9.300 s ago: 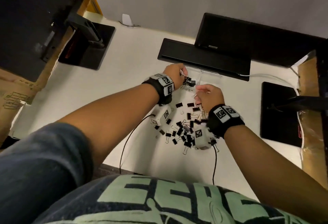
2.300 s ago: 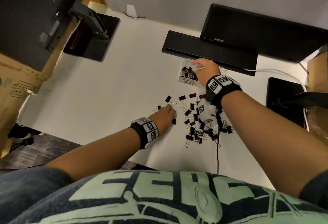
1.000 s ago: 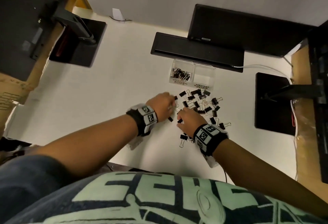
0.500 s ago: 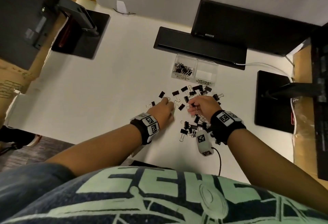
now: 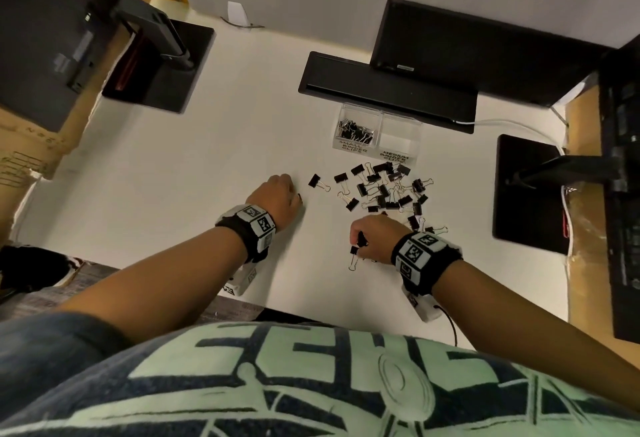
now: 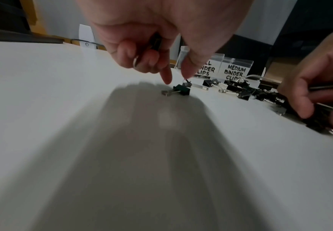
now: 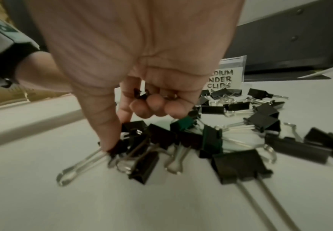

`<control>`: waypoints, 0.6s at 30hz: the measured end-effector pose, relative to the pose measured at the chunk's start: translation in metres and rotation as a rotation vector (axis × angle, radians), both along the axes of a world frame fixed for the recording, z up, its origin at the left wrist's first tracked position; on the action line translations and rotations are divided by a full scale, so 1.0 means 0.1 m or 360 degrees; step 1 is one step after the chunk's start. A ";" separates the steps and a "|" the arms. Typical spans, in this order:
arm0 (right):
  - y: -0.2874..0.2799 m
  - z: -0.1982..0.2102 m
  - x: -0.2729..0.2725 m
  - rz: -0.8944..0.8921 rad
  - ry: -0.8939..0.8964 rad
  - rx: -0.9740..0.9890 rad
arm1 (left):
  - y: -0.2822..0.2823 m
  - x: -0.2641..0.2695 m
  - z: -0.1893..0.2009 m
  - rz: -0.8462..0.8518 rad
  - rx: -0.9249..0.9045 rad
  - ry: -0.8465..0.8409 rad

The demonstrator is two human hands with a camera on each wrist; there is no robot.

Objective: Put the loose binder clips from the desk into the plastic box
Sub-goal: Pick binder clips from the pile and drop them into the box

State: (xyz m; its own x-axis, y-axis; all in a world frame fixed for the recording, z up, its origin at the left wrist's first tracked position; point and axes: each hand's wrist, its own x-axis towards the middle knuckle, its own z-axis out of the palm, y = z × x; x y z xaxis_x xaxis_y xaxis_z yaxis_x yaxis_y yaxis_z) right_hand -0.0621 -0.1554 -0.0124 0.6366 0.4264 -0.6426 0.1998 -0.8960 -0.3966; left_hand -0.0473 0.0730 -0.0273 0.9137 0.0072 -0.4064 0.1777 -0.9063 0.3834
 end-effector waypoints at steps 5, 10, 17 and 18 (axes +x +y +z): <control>-0.02 0.03 0.16 -0.0444 -0.0208 0.0128 | -0.02 -0.07 -0.03 -0.0126 0.0017 0.0044; 0.03 0.28 0.62 -0.0929 -0.0289 0.0409 | -0.10 -0.03 -0.02 -0.0119 0.0040 0.0066; 0.16 0.45 1.26 -0.1138 -0.0447 0.0457 | -0.23 0.14 0.11 -0.0090 -0.0193 -0.0037; 0.18 0.44 1.30 -0.1152 -0.0444 0.0452 | -0.25 0.20 0.14 -0.0112 -0.0204 -0.0068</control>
State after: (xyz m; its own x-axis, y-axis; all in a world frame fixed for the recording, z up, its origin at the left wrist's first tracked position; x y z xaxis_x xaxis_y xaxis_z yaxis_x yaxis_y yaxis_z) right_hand 0.0684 -0.1371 0.0320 0.9364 -0.0281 -0.3498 -0.2637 -0.7139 -0.6487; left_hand -0.0278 0.0476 -0.0133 0.9266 -0.1067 -0.3606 0.0967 -0.8589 0.5029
